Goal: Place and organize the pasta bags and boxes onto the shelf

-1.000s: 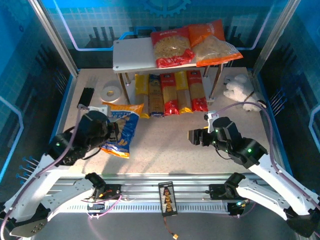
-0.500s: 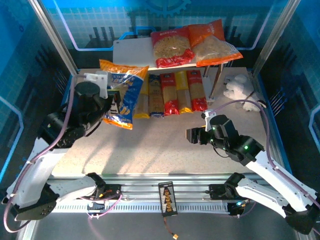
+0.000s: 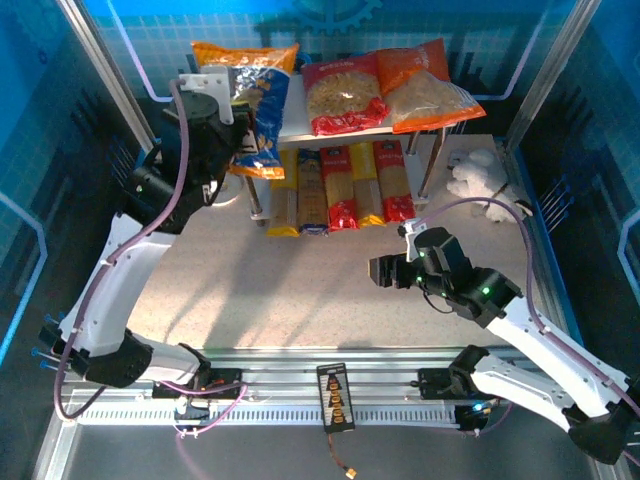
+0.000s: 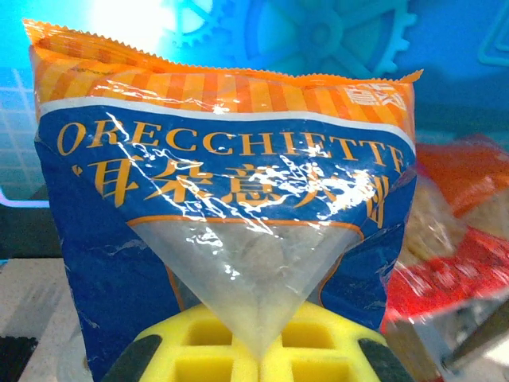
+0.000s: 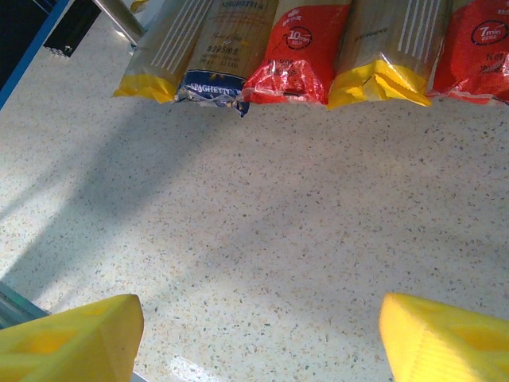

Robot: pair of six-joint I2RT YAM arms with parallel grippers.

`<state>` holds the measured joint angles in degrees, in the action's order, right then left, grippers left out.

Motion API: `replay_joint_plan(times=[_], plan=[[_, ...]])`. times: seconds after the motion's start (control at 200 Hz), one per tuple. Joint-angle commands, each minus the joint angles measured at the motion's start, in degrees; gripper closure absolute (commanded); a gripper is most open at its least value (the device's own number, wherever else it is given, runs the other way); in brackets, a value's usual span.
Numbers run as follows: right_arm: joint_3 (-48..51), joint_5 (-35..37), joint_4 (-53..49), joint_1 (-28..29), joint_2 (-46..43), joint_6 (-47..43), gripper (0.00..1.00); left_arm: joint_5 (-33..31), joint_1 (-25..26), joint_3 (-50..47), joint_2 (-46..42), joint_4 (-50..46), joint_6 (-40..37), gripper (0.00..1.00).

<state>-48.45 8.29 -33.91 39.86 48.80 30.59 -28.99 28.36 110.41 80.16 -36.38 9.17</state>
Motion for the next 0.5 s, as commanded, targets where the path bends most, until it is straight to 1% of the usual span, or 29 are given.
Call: replay_joint_plan(times=[0.0,0.15,0.33,0.495], plan=[[-1.65,-0.65,1.41,0.25,0.41,-0.97,0.21,-2.15,-2.35,3.51,1.16,11.35,3.08,1.00],[-1.65,-1.04,1.65,0.03,0.86,-1.50,0.21,-1.08,-4.93,4.77,5.14,13.83,7.33,1.00],[-1.50,-1.44,1.57,-0.59,0.95,-2.09,0.21,-0.18,-5.68,13.91,12.61,11.48,9.11,1.00],[-0.67,-2.05,1.65,-1.66,0.53,-2.28,0.21,-0.40,-6.25,19.78,17.93,9.24,10.07,1.00]])
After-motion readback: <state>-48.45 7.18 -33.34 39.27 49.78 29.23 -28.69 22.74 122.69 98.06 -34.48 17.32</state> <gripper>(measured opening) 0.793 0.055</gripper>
